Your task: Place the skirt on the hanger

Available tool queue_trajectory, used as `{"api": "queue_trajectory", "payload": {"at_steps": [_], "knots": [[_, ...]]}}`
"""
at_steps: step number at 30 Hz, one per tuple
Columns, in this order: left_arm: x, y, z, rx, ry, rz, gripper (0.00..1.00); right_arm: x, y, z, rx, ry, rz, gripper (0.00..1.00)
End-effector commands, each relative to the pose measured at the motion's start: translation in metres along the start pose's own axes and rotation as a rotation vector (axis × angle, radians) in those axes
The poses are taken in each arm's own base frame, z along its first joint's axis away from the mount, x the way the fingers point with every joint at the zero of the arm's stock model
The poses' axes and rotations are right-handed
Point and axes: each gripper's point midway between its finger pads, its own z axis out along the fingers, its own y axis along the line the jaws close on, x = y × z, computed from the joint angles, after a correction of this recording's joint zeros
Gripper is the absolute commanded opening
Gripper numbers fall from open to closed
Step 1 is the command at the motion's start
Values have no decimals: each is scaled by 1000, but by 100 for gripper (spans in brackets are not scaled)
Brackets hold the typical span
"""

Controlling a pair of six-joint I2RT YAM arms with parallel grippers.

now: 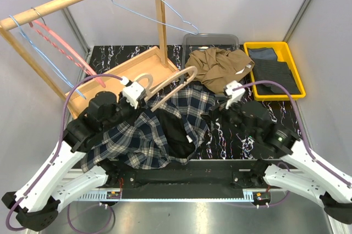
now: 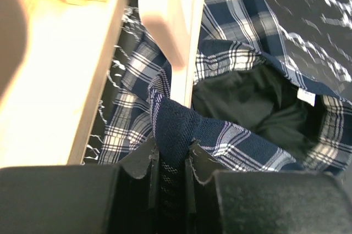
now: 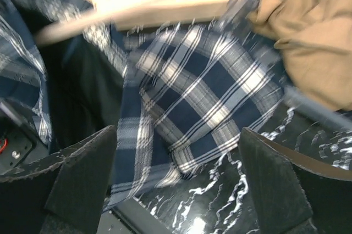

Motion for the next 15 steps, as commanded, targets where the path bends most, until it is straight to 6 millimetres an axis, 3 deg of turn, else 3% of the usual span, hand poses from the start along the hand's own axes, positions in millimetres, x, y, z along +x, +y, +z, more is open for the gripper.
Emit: {"api": "queue_trajectory", "payload": {"at_steps": [1, 2, 8, 15], "knots": [[-52, 25, -3, -138, -188, -77, 0, 10, 19, 27, -60, 39, 73, 93], [-53, 27, -3, -154, -191, -86, 0, 22, 20, 36, -56, 78, 89, 90], [-60, 40, 1, -224, -187, -108, 0, 47, 33, 61, -101, 140, 124, 84], [-67, 63, 6, -360, -182, -207, 0, 65, 50, 61, -184, 214, 117, 89]]}}
